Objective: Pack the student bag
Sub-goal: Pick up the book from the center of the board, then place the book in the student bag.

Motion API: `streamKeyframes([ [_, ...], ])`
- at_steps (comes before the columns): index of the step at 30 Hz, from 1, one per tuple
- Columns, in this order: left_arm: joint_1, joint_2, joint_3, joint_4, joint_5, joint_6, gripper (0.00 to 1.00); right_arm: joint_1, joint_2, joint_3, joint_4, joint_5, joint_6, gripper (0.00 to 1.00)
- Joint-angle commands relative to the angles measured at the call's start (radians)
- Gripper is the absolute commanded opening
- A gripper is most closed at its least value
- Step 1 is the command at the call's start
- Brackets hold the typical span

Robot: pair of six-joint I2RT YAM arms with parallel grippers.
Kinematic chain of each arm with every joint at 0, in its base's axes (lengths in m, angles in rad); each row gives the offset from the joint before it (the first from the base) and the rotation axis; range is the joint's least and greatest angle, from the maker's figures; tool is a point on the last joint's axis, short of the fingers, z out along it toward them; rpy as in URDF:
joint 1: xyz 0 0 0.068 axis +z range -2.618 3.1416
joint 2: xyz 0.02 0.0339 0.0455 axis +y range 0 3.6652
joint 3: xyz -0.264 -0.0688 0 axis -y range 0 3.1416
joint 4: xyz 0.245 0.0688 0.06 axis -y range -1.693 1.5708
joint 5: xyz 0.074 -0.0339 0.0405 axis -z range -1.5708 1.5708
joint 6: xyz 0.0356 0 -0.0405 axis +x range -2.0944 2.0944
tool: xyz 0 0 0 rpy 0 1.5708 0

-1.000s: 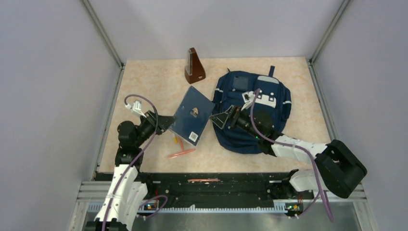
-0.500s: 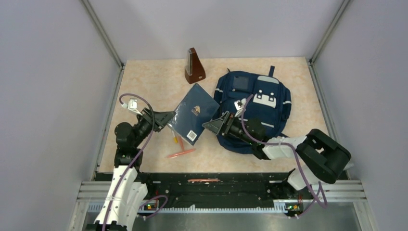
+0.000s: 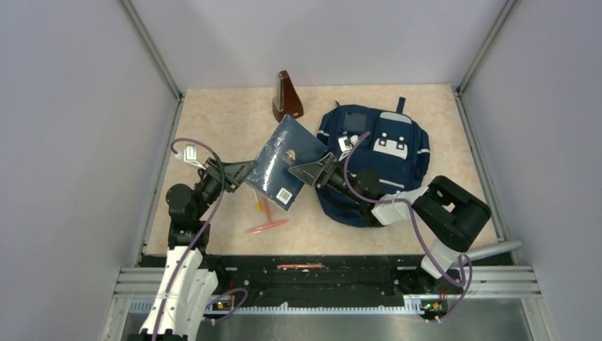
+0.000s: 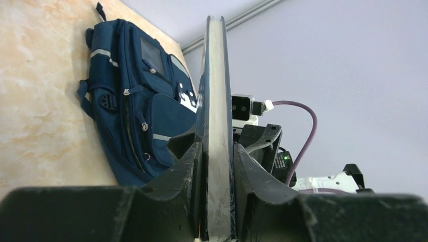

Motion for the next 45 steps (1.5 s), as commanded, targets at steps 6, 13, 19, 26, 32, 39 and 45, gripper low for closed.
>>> streamKeyframes([
  [6, -0.001, -0.018, 0.013, 0.175, 0.022, -0.065, 0.00, 0.006, -0.082, 0.047, 0.248, 0.009, -0.035, 0.78],
  [13, -0.001, 0.035, -0.004, 0.144, 0.082, -0.016, 0.00, 0.005, -0.173, 0.056, 0.211, 0.012, -0.071, 0.33],
  [19, -0.007, 0.058, 0.118, -0.256, 0.102, 0.365, 0.37, -0.006, -0.327, 0.036, -0.061, 0.077, -0.203, 0.00],
  [26, -0.068, 0.055, 0.177, -0.442, -0.028, 0.678, 0.86, -0.068, -0.629, 0.110, -0.734, 0.309, -0.526, 0.00],
  [32, -0.346, 0.192, 0.157, -0.309, -0.174, 0.843, 0.83, -0.251, -0.776, 0.152, -1.080, 0.365, -0.634, 0.00],
  [39, -0.777, 0.521, 0.280, -0.185, -0.432, 1.058, 0.79, -0.427, -0.836, 0.242, -1.398, 0.523, -0.730, 0.00],
  [45, -0.981, 0.865, 0.490, -0.087, -0.479, 1.164, 0.80, -0.530, -0.921, 0.265, -1.520, 0.628, -0.769, 0.00],
])
